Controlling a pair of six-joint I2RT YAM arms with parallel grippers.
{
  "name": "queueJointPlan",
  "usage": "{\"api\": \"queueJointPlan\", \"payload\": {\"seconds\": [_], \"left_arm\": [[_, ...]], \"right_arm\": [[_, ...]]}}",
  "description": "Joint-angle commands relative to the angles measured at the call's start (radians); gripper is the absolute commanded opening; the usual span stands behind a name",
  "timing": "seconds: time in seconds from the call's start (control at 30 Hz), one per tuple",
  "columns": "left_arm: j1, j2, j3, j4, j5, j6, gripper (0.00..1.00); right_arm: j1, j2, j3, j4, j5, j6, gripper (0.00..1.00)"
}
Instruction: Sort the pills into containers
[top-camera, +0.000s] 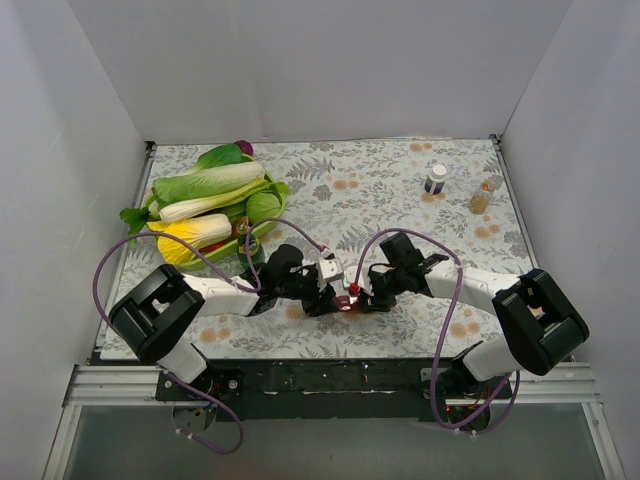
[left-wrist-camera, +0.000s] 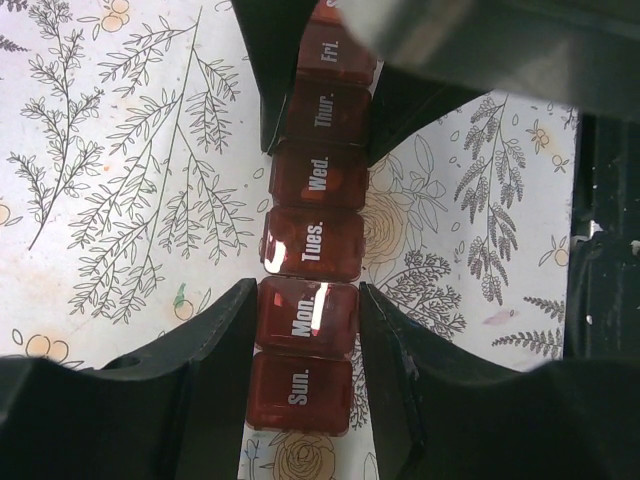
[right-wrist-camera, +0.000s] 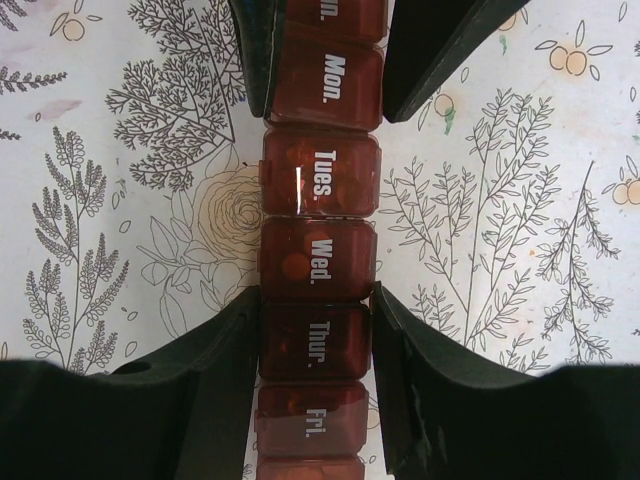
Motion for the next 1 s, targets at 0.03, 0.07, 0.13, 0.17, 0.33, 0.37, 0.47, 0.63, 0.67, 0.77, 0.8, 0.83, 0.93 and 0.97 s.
{"api": "queueJointPlan", "payload": {"seconds": [0.03,0.07,0.13,0.17,0.33,0.37,0.47,0.63,0.67,0.77,0.8,0.83,0.93,0.97], "left_arm": [[0.019,0.018,0.036,-0.068,0.095,-0.052,0.10],[0.021,0.020,0.039,-0.068,0.097,-0.054,0.09],[0.027,0.027,0.040,-0.070,0.101,-0.061,0.10],[0.030,0.032,0.048,-0.071,0.098,-0.068,0.10],[0.076,0.043,0.069,-0.073,0.084,-0.155,0.20],[0.084,0.040,0.071,-0.068,0.077,-0.173,0.27],[0.114,0.023,0.077,-0.054,0.081,-0.229,0.36],[0.141,-0.011,0.074,-0.031,-0.001,-0.290,0.45],[0.141,-0.015,0.074,-0.030,-0.029,-0.310,0.46],[0.141,-0.037,0.073,-0.013,-0.102,-0.353,0.49],[0.141,-0.038,0.077,-0.016,-0.121,-0.361,0.49],[0.141,-0.038,0.082,-0.020,-0.162,-0.368,0.50],[0.141,-0.029,0.105,-0.057,-0.222,-0.397,0.49],[0.141,-0.026,0.115,-0.065,-0.241,-0.408,0.48]], "right_arm": [[-0.003,0.017,-0.030,0.004,0.070,-0.020,0.31],[-0.003,0.017,-0.030,0.004,0.070,-0.020,0.31],[-0.003,0.017,-0.030,0.004,0.070,-0.020,0.31],[-0.003,0.017,-0.030,0.003,0.073,-0.021,0.31],[-0.003,0.018,-0.030,0.003,0.071,-0.023,0.31],[-0.003,0.019,-0.030,0.001,0.070,-0.023,0.32],[-0.003,0.022,-0.027,-0.003,0.067,-0.026,0.32],[-0.003,0.026,-0.024,-0.009,0.063,-0.026,0.32],[-0.003,0.026,-0.024,-0.009,0.062,-0.026,0.32],[-0.003,0.032,-0.022,-0.012,0.060,-0.026,0.32],[-0.003,0.032,-0.021,-0.014,0.060,-0.026,0.32],[-0.003,0.034,-0.021,-0.014,0.062,-0.026,0.32],[-0.005,0.034,-0.019,-0.014,0.062,-0.023,0.32],[-0.003,0.035,-0.019,-0.015,0.062,-0.023,0.32]]}}
